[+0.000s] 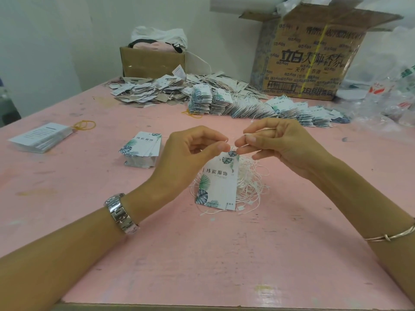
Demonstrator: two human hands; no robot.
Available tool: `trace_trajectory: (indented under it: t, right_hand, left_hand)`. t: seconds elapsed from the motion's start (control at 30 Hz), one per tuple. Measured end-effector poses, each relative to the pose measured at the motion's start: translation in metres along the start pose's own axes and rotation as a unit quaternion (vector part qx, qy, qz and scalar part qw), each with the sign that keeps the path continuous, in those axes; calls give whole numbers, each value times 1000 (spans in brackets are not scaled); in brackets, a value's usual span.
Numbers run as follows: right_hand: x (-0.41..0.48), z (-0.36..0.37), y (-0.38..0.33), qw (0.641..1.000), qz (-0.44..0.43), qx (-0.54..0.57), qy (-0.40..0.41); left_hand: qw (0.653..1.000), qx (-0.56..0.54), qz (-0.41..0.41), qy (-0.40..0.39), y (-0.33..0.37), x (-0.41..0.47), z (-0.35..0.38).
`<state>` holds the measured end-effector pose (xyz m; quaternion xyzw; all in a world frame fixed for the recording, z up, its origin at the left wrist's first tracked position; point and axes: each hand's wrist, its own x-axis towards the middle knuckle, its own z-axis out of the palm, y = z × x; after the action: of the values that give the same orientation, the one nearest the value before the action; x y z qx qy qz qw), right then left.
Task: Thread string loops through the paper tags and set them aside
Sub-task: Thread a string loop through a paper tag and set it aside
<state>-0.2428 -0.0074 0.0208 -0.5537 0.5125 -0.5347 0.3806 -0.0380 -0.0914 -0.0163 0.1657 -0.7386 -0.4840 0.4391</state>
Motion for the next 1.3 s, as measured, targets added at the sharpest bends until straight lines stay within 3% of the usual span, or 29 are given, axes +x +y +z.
trace_trajectory:
  t: [0.27,1.3]
  right_hand:
    - [-3,9,0,999,-22,-19,-14]
    - [-10,20,-7,983,-61,-173,-15]
  left_hand:
    - [998,66,1,5,-1,-1,0]
    - [992,119,19,-32,4,-5,0]
